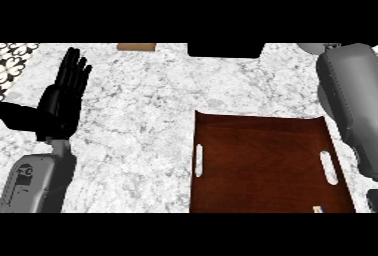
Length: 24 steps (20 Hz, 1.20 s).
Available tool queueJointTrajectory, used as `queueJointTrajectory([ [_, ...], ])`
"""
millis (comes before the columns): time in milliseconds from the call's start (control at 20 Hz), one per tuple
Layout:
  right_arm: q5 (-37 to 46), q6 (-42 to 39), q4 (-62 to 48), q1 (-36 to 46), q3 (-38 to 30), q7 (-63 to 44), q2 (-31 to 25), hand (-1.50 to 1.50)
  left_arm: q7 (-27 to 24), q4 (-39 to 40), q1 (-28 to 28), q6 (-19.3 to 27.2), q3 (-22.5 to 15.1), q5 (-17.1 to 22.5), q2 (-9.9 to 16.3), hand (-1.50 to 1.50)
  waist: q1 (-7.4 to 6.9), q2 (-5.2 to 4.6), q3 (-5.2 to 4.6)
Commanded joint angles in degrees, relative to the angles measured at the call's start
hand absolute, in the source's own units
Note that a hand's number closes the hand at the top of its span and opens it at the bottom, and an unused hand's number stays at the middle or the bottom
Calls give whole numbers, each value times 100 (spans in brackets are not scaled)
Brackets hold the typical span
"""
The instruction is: Pick the squash from the tray and place it in the pot
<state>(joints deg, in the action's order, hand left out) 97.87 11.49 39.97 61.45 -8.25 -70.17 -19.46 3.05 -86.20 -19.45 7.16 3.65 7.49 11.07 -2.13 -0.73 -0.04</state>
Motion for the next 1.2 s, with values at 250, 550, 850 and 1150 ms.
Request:
queueJointTrajectory([
  [250,268,533,869,-1160,-523,-1087,246,150,-73,82,269,-116,321,156,189,0,309,103,3],
  [550,-36,803,1805,-2204,-1052,-206,14,150,-165,-409,691,-134,172,106,60,0,273,109,5],
  [850,-232,970,2104,-2810,-1404,244,27,150,51,-76,175,-107,268,87,131,0,257,75,5],
  [1150,-906,1008,1444,-2888,-2047,892,-234,150,-55,-4,151,1,94,-138,-28,0,211,57,8],
])
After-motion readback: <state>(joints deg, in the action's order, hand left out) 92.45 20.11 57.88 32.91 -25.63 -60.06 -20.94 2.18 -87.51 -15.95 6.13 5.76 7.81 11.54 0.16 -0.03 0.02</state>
